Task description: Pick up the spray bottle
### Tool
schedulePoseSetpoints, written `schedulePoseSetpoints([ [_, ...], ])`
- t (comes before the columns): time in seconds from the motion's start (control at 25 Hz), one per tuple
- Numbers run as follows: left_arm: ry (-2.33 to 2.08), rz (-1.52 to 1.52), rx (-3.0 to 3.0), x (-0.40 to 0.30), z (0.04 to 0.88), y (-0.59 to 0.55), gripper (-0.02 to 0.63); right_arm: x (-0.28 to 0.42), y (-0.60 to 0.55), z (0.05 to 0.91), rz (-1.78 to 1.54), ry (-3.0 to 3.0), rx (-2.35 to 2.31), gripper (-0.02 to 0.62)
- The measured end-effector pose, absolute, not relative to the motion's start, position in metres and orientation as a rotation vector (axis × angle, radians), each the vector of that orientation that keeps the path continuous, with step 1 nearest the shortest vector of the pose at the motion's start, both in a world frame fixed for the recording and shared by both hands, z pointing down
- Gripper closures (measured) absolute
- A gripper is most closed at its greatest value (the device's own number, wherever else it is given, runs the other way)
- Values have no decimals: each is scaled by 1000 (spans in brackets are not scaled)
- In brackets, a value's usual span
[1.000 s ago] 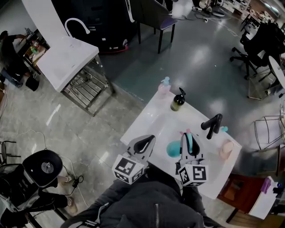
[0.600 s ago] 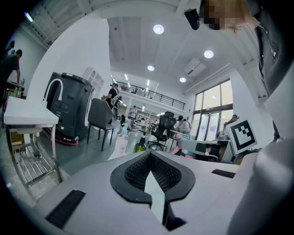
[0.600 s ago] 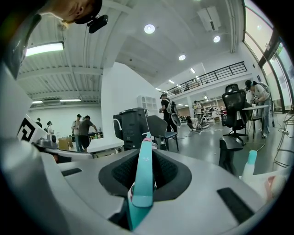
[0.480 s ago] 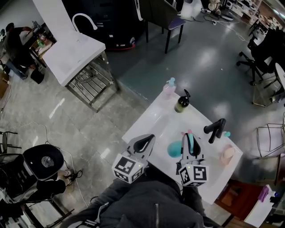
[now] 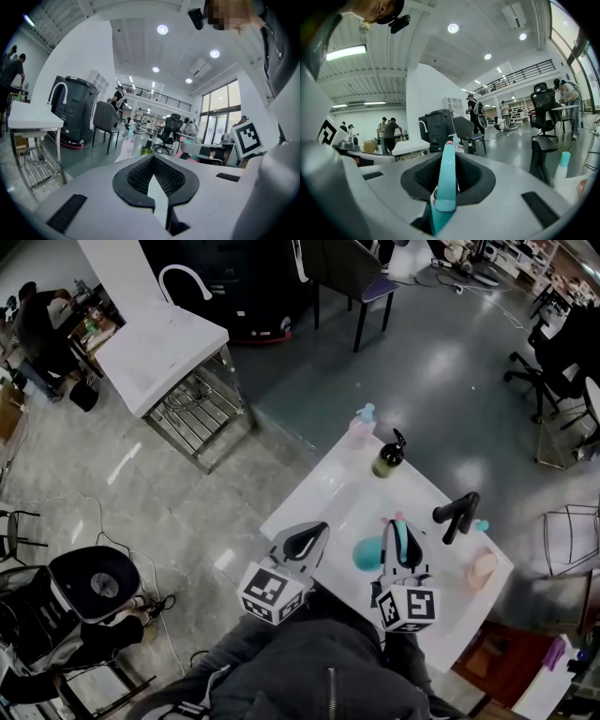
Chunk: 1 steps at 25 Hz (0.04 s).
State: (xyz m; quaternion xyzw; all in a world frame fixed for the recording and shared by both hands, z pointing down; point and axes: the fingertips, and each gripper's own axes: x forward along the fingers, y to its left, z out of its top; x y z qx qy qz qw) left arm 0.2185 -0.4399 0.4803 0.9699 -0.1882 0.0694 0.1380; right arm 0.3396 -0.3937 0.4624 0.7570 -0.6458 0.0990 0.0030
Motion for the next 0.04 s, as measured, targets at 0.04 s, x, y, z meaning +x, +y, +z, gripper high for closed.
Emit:
schedulePoseSetpoints([
  [0.04,-544,202,2806,219,480,-441,600,339,-394,462,311,-2025,2374,534],
])
